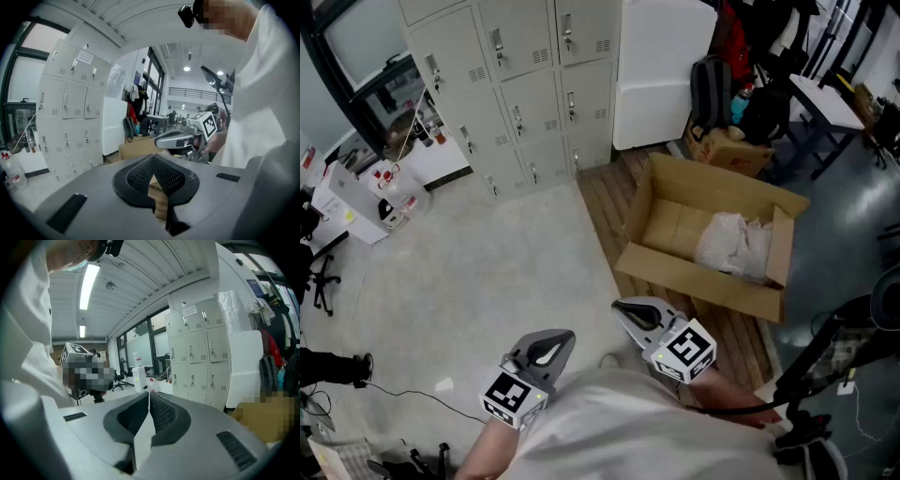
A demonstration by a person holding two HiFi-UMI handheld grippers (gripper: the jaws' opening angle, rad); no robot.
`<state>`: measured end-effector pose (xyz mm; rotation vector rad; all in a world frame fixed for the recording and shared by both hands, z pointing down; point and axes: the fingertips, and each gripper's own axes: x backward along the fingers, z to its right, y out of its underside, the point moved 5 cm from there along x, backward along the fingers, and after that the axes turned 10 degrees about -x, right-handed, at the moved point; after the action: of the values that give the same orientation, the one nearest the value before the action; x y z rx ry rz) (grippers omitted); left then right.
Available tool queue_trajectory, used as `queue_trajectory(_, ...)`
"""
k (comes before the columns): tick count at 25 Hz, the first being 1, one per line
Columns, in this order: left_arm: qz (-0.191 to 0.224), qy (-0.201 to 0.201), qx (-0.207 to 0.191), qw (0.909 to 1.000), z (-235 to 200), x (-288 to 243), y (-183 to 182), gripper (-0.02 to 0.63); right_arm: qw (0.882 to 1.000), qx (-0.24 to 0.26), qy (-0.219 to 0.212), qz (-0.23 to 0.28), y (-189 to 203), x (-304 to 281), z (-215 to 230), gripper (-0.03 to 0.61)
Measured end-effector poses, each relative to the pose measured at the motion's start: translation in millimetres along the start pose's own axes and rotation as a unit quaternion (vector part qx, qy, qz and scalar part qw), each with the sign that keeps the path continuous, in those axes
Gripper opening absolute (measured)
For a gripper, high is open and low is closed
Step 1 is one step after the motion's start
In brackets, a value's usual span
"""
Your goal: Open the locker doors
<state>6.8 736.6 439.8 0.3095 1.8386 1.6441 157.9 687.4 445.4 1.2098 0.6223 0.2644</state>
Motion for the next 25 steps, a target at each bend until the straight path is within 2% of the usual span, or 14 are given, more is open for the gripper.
queue_trajectory(3,0.015,0.013,0.006,0.9998,5.3,-22.6,-3.6,0.011,1.0,0.008,0.002,0.005,-7.6,1.4,11.1,0.021)
queue_trajectory(7,0.017,0.021,-0.006,0.9996,6.1,-39.4,-7.1,0.009,1.0,0.008,-0.006,0.003,-8.0,-0.3,20.7,0.021)
queue_trajectory(11,0.024,0.008,0.028,0.9993,-14.1,-40.0,-11.0,0.009,1.0,-0.01,0.002,-0.006,-4.4,-7.8,38.0,0.021)
queue_trajectory(14,0.038,-0.025,0.062,0.9971,-48.1,-35.0,-10.4,0.009,1.0,-0.015,0.008,-0.007,-11.2,-30.2,55.3,0.021)
queue_trajectory(17,0.043,-0.048,0.07,0.9954,-89.0,-34.7,0.9,0.011,1.0,-0.001,0.009,-0.006,-20.1,-62.6,71.6,0.023)
queue_trajectory(21,0.061,-0.036,0.067,0.9952,-156.2,-51.1,4.6,0.011,0.999,0.02,0.026,-0.007,-44.6,-111.4,97.9,0.025)
queue_trajectory(25,0.082,-0.013,0.048,0.9954,-234.2,-65.7,-20.8,0.022,0.999,0.018,0.05,-0.001,-90.3,-170.6,125.3,0.025)
